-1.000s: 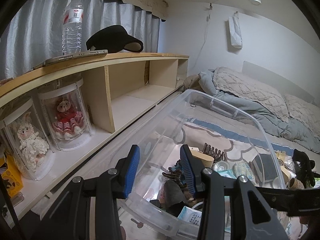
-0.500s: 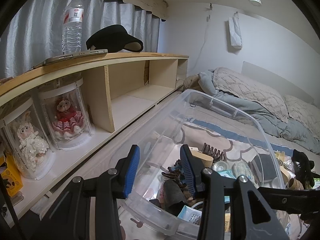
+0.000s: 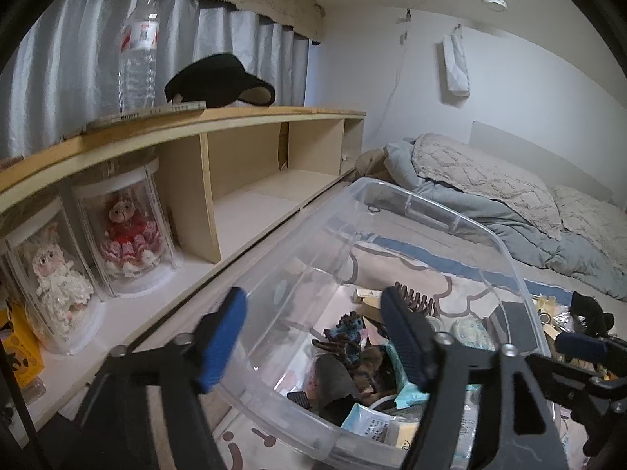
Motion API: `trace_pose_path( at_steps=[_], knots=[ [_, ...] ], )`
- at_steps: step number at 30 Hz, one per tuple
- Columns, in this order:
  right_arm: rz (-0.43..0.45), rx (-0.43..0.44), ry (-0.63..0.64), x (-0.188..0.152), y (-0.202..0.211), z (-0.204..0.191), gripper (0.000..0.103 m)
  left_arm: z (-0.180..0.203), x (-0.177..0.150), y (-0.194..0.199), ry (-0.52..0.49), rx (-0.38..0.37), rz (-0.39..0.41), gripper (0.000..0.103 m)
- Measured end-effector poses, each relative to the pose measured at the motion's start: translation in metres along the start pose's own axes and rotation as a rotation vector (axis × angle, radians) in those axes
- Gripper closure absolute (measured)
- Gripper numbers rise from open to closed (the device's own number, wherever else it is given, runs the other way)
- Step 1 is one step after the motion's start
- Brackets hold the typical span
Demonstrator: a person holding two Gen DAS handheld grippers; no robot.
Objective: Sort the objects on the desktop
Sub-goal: 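Raise both tools out of the clear bin and swing back over the bed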
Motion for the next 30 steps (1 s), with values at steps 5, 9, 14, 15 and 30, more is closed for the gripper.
trace_pose_path(
  at_steps=[5, 9, 14, 15, 30],
  knots=[
    [0.065, -0.055, 0.031, 0.002, 0.009, 0.007, 0.003, -0.002, 0.003, 0.005, -0.003, 0.043, 0.028, 0.012],
    [0.087, -0.137, 0.078, 0.003, 0.013, 0.015, 0.000, -0.005, 0.001, 0.000, 0.007, 0.046, 0.012, 0.011],
    [0.121, -0.159, 0.103, 0.002, 0.018, 0.022, 0.000, -0.004, 0.001, 0.000, 0.001, 0.065, 0.010, 0.009],
    [0.125, -0.159, 0.107, 0.001, 0.019, 0.022, 0.000, -0.003, 0.001, 0.001, 0.002, 0.064, 0.013, 0.007],
    [0.259, -0.186, 0.124, -0.002, 0.070, 0.046, 0.000, 0.015, 0.005, 0.016, -0.013, 0.023, 0.044, 0.000]
  ],
)
Point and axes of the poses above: each gripper's, at about its wrist camera, not at the fingertips, and y roughly against the way its jaws point, z to its right, x to its top, the point moved 4 cm from there along -y, roughly the way its jaws point, and after that the axes turned 13 degrees about x, right-handed, at the moved point
